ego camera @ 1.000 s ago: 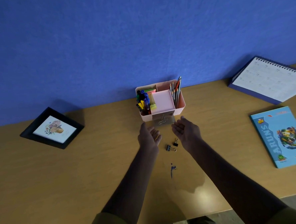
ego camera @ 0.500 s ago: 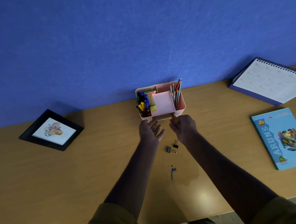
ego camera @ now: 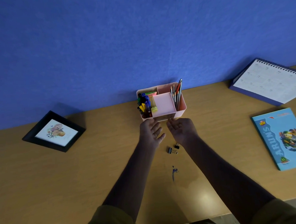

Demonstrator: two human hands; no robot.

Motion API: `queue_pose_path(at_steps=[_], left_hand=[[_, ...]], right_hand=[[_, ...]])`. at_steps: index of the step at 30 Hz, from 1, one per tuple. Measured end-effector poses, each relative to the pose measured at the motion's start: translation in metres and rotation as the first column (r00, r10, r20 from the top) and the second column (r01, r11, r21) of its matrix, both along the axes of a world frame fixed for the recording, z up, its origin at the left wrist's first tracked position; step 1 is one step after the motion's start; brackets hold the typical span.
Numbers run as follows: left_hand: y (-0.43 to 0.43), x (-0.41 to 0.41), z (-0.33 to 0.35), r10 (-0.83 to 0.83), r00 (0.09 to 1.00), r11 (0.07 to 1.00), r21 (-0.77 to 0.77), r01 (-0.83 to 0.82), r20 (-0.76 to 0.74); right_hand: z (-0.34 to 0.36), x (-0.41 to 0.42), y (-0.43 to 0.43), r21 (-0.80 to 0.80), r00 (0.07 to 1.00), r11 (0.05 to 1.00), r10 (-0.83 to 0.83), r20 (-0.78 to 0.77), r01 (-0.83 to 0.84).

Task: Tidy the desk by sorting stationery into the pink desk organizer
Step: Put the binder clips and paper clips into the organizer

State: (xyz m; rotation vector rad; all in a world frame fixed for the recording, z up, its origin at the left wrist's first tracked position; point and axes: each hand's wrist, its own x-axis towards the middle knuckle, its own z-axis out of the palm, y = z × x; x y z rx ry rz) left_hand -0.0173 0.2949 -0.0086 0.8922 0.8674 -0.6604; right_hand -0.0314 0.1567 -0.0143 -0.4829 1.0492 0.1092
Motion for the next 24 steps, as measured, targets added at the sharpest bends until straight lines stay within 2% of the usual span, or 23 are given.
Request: queue_pose_path(at_steps=[6, 11, 16, 21, 24], left_hand=[[0.003, 0.003, 0.001, -0.154, 0.987, 0.980, 0.129, 0.148, 0.037], [0.005, 0.009, 0.007, -0.173, 0.985, 0.949, 0.268, 0.167, -0.002], [0.006, 0.015, 0.010, -0.164, 0.985, 0.913, 0.370, 0.172, -0.051], [0.006, 0.021, 0.008, -0.170, 0.981, 0.896, 0.400, 0.192, -0.090], [0.005, 0.022, 0.007, -0.177, 0.979, 0.889, 0.410, 0.203, -0.101]], right_hand=[[0.004, -0.001, 0.017, 0.105, 1.000, 0.994, 0.026, -0.013, -0.025], [0.007, 0.001, 0.029, 0.182, 0.999, 0.983, 0.027, -0.024, -0.022], [0.003, -0.002, 0.035, 0.159, 0.999, 0.987, 0.006, -0.050, 0.002], [-0.002, 0.001, 0.039, 0.135, 0.999, 0.990, 0.033, -0.037, -0.028], [-0.002, 0.002, 0.042, 0.173, 0.998, 0.985, 0.019, -0.061, -0.008]])
